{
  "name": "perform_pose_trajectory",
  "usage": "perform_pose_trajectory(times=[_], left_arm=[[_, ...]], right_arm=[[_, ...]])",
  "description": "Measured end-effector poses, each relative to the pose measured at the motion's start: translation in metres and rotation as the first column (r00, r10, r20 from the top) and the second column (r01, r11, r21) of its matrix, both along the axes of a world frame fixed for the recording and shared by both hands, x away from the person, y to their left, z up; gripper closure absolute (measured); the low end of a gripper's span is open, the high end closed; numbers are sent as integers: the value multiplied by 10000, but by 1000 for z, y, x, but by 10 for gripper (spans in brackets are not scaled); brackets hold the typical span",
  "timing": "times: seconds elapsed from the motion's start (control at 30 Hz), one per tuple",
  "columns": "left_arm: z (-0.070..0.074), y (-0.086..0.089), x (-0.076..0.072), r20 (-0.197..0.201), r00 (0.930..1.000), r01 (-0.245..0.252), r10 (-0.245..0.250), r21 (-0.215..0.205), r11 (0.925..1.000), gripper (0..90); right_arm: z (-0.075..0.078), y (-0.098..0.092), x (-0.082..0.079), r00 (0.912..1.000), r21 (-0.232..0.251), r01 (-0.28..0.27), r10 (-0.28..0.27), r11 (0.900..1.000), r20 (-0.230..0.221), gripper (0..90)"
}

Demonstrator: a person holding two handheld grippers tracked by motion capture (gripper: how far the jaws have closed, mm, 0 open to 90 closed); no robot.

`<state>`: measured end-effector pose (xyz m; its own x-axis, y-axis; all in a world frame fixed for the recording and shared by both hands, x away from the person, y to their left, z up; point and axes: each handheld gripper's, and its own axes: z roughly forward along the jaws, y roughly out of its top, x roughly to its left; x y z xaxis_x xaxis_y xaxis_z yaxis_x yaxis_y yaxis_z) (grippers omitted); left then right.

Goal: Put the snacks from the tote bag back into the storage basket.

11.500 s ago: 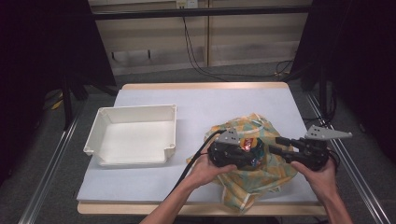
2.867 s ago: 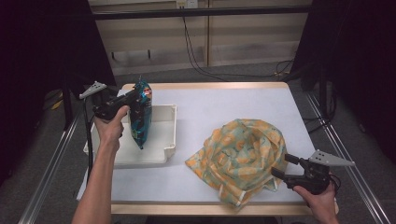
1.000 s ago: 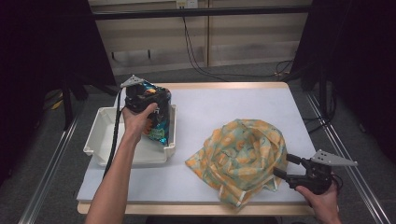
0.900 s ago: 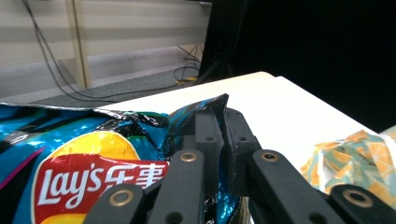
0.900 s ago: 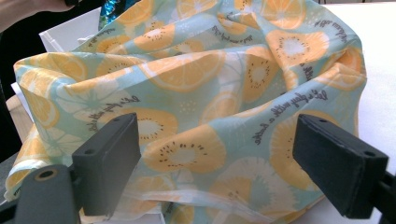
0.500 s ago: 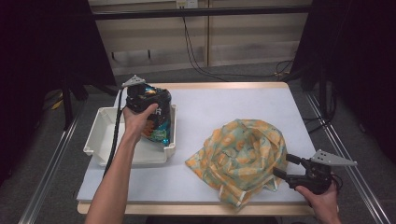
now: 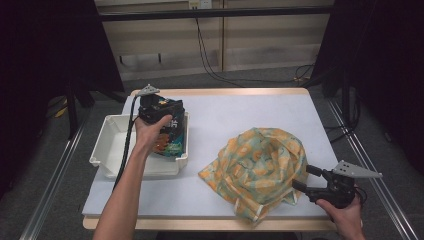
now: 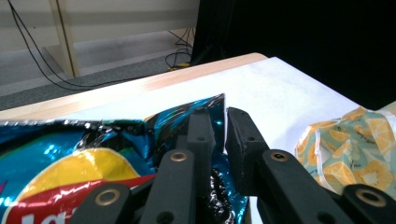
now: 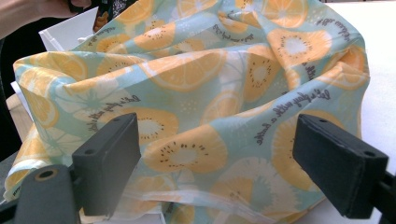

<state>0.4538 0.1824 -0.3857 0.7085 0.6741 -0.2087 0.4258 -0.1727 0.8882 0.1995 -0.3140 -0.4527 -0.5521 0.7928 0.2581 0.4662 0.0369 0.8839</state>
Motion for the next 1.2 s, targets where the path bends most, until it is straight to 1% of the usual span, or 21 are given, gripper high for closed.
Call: perform_pose_trajectory(times=[0.1, 0.13, 0.2, 0.23, 0.33, 0.43, 0.47, 0.53, 0.6, 0.67, 0.7, 0.73, 0.8, 0.87, 0.9, 1.0, 1.03, 1.07, 1.13, 1.17, 1.2], left_arm=[[1, 1, -1, 19, 10000, -24, 24, -116, 9999, 735], [1, 1, -1, 37, 10000, -10, 11, -53, 10000, 718], [2, 1, -2, 48, 10000, 4, -4, -122, 9999, 696], [3, 2, -2, 80, 10000, 37, -37, -80, 10000, 678], [5, 3, -4, 130, 9999, 7, -4, -194, 9998, 626], [9, 7, -7, 164, 9998, -66, 71, -294, 9995, 620], [12, 9, -10, 321, 9993, -170, 183, -396, 9991, 620], [17, 13, -13, 435, 9990, -92, 119, -637, 9979, 620], [25, 17, -18, 618, 9981, 81, -42, -628, 9980, 646], [28, 20, -22, 697, 9975, 132, -89, -619, 9980, 723], [30, 24, -25, 751, 9968, 324, -278, -612, 9976, 780], [30, 25, -27, 749, 9968, 338, -291, -625, 9975, 834], [30, 29, -32, 717, 9960, 574, -526, -661, 9962, 900], [29, 32, -38, 693, 9953, 709, -671, -544, 9960, 900], [28, 34, -42, 623, 9957, 725, -691, -541, 9959, 900], [23, 40, -49, 418, 9965, 735, -725, -240, 9970, 900], [21, 42, -53, 376, 9961, 808, -799, -239, 9964, 900], [18, 44, -57, 344, 9957, 866, -860, -179, 9961, 900], [11, 48, -65, 202, 9957, 898, -901, 114, 9959, 900], [6, 50, -69, 139, 9952, 971, -973, 155, 9952, 900], [0, 53, -74, 56, 9947, 1020, -1023, 382, 9941, 900]], right_arm=[[0, 0, 0, 10000, 6, 3, -3, 10000, -3, 147], [0, 0, 0, 10000, 6, -4, 4, 10000, -13, 146], [0, 0, 0, 10000, -6, -11, 11, 10000, 9, 147], [0, 0, 1, 10000, -6, -17, 17, 10000, -2, 147], [0, 1, 1, 10000, -1, -25, 25, 10000, -1, 147], [0, 1, 0, 10000, -2, -30, 30, 10000, -15, 147], [0, 1, 0, 10000, -22, -18, 18, 10000, -13, 147], [0, 0, 0, 10000, 16, 33, -33, 10000, -20, 147], [0, 0, 0, 10000, 0, 55, -55, 10000, -19, 147], [0, 0, 0, 10000, -46, 35, -35, 10000, -6, 147], [0, 1, 0, 10000, -33, 29, -29, 10000, -13, 147], [0, 1, 0, 10000, -34, 15, -15, 10000, -10, 147], [0, 1, 0, 10000, -13, 29, -29, 10000, -5, 147], [0, 2, 1, 10000, -3, 29, -29, 10000, -15, 147], [0, 2, 1, 10000, -47, 25, -25, 10000, -16, 147], [0, 2, 1, 10000, -72, 19, -19, 10000, -36, 147], [0, 2, 1, 10000, -94, 19, -20, 10000, -24, 147], [0, 2, 0, 10000, -94, 35, -35, 9999, -22, 147], [0, 2, 0, 10000, -99, 25, -25, 9999, 12, 147], [0, 1, 0, 10000, -93, 40, -39, 9999, 5, 147], [0, 2, 0, 10000, -43, 82, -82, 10000, -29, 147]])
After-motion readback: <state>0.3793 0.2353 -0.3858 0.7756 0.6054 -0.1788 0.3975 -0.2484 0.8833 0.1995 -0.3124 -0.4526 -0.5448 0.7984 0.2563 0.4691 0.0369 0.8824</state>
